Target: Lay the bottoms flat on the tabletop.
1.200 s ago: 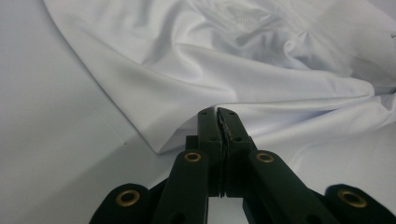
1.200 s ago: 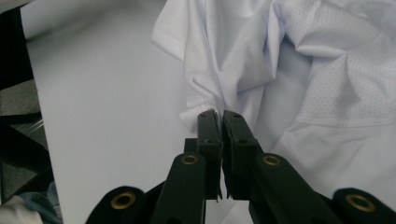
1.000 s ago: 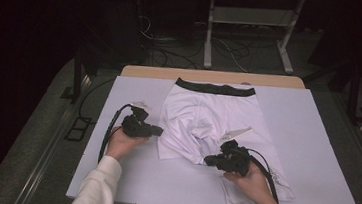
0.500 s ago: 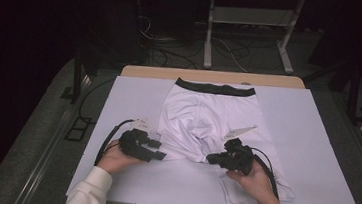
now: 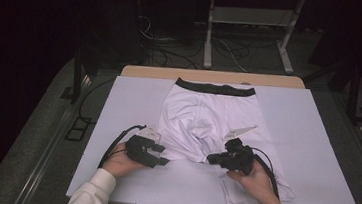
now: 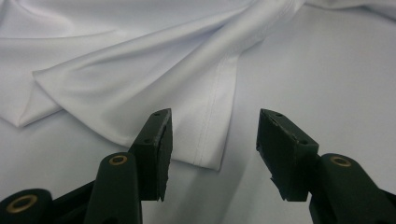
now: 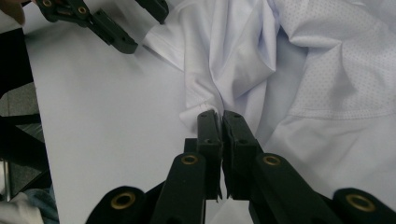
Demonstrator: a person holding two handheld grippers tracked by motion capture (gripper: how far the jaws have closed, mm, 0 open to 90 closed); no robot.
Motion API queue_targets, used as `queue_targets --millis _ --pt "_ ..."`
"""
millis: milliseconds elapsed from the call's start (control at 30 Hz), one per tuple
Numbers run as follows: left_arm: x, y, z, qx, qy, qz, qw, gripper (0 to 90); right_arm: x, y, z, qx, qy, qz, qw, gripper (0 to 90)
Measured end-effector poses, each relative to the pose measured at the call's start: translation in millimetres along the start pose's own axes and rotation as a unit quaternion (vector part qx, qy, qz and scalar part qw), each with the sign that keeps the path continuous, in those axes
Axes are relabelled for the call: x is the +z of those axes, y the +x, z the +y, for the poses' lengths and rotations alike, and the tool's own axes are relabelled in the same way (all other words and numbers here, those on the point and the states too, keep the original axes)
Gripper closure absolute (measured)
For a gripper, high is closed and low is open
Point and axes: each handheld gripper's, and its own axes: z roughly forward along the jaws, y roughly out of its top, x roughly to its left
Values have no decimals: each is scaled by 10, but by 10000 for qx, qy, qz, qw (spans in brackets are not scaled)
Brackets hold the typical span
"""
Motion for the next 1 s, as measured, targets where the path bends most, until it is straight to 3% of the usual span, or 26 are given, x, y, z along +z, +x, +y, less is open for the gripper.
queue_targets --millis 133,200,367,500,733,1000 --pt "55 -39 3 274 91 182 9994 487 4 -4 0 8 -6 26 10000 852" --pt "56 -60 5 484 146 414 9979 594 8 -8 0 8 7 41 10000 852" --pt "46 -65 30 482 252 454 9975 854 25 -1 -1 14 50 85 10000 853" --pt "-23 -64 41 550 526 467 9960 872 33 16 -3 41 73 159 9998 852" --pt "-268 -86 -112 585 629 438 9953 876 101 112 16 2 170 378 9991 852" --pt "-441 -158 -186 795 720 438 9933 875 205 235 37 -74 372 559 9977 852"
